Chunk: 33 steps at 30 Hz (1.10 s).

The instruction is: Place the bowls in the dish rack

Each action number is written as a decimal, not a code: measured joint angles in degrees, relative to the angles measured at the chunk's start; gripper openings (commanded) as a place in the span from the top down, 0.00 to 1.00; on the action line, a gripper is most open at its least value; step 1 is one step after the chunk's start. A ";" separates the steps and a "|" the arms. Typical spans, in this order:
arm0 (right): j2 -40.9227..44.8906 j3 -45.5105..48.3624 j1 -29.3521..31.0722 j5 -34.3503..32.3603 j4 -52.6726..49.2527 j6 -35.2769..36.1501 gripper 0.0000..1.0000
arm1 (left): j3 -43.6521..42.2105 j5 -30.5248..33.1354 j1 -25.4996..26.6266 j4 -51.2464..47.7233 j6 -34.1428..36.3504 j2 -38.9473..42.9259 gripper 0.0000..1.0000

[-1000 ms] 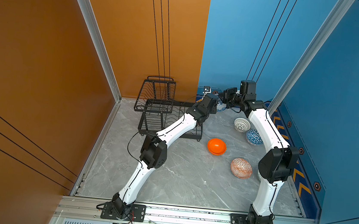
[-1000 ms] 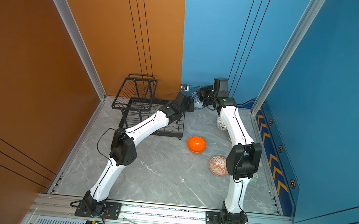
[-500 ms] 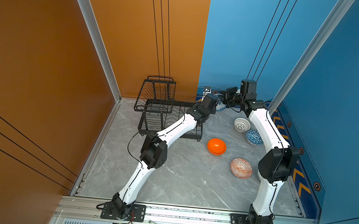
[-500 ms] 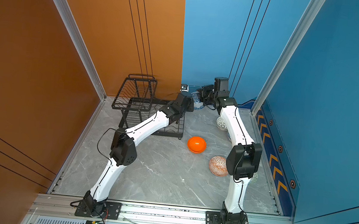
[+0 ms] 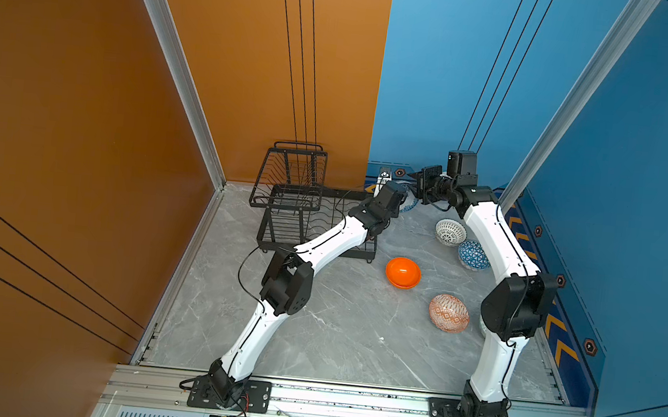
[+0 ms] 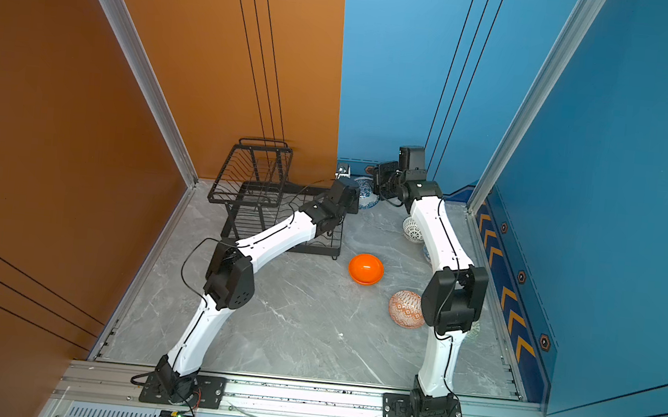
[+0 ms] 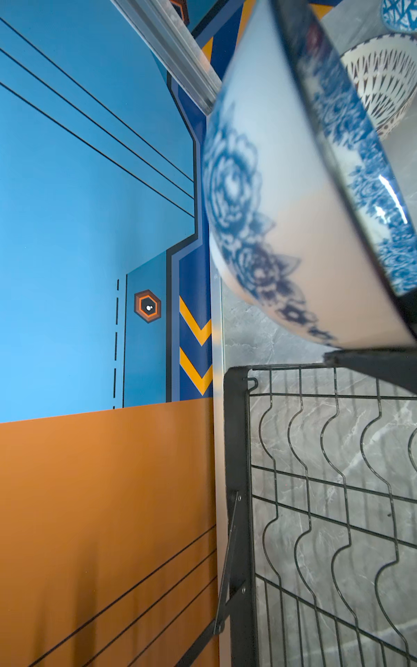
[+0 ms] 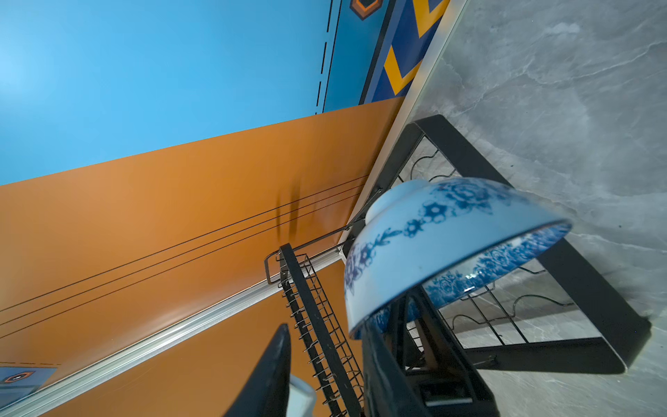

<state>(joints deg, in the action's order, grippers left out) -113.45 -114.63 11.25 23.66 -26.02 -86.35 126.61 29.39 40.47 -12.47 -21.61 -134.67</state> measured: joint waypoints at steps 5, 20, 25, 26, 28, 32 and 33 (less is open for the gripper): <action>0.55 2.38 0.00 -0.48 -0.20 -1.20 0.65 | -1.03 0.66 0.00 1.14 0.50 1.07 1.00; 0.83 2.95 0.39 -1.05 0.50 -4.24 0.65 | -4.11 1.29 0.02 3.76 0.83 3.17 1.00; -0.76 0.55 1.01 -1.42 1.03 -5.73 0.66 | -6.60 1.75 0.11 4.85 0.83 4.92 1.00; -1.25 -0.11 1.18 -1.42 1.22 -6.03 0.66 | -7.08 1.77 0.13 5.05 0.83 5.35 1.00; -2.08 -0.87 1.60 -1.44 1.60 -6.58 0.66 | -7.65 2.12 0.15 5.40 0.83 6.10 1.00; -2.86 -1.20 2.40 -2.08 2.60 -8.04 0.72 | -8.59 2.91 0.15 5.40 0.83 7.08 1.00; -2.93 -1.22 2.58 -2.38 2.82 -8.26 0.73 | -8.66 3.06 0.17 5.44 0.81 7.08 1.00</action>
<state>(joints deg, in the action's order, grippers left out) -116.38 -115.85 13.82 21.28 -23.20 -94.61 117.95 32.45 40.64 -7.03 -20.80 -127.59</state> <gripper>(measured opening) 0.294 0.093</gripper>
